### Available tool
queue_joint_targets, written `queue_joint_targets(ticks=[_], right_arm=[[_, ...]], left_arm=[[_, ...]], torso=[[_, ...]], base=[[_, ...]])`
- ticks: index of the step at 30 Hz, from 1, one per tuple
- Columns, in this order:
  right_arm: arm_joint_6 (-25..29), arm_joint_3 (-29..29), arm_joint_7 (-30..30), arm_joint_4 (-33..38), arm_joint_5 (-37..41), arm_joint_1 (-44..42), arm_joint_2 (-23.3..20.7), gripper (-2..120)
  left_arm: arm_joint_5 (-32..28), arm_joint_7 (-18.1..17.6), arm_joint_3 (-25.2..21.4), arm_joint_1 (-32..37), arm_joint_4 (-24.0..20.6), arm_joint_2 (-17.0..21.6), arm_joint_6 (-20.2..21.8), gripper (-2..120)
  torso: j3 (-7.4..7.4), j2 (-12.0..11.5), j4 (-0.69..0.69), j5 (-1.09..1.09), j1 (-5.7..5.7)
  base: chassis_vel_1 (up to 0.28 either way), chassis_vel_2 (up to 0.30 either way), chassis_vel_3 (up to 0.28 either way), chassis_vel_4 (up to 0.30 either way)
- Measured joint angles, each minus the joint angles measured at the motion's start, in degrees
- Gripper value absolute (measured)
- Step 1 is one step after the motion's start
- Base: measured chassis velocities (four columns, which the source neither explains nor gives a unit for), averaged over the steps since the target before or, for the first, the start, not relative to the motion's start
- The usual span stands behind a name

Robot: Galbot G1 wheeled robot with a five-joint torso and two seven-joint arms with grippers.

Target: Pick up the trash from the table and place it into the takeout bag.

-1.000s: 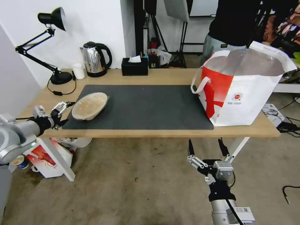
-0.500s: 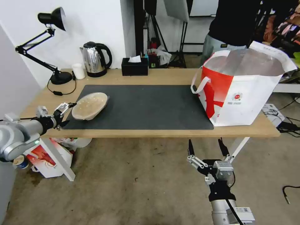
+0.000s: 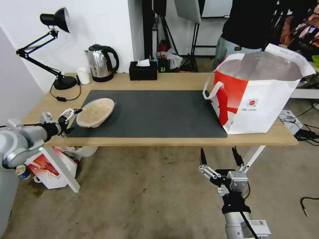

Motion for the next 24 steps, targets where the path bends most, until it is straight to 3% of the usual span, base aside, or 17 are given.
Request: queue_joint_targets(ticks=[24], right_arm=[[0.0,0.0,0.0,0.0,0.0,0.0,0.0,100]], left_arm=[[0.4,0.5,2.6,-2.2,2.6,-0.9,0.2,100]], torso=[[0.00,0.0,0.00,0.00,0.00]], base=[[0.000,0.000,0.000,0.000]])
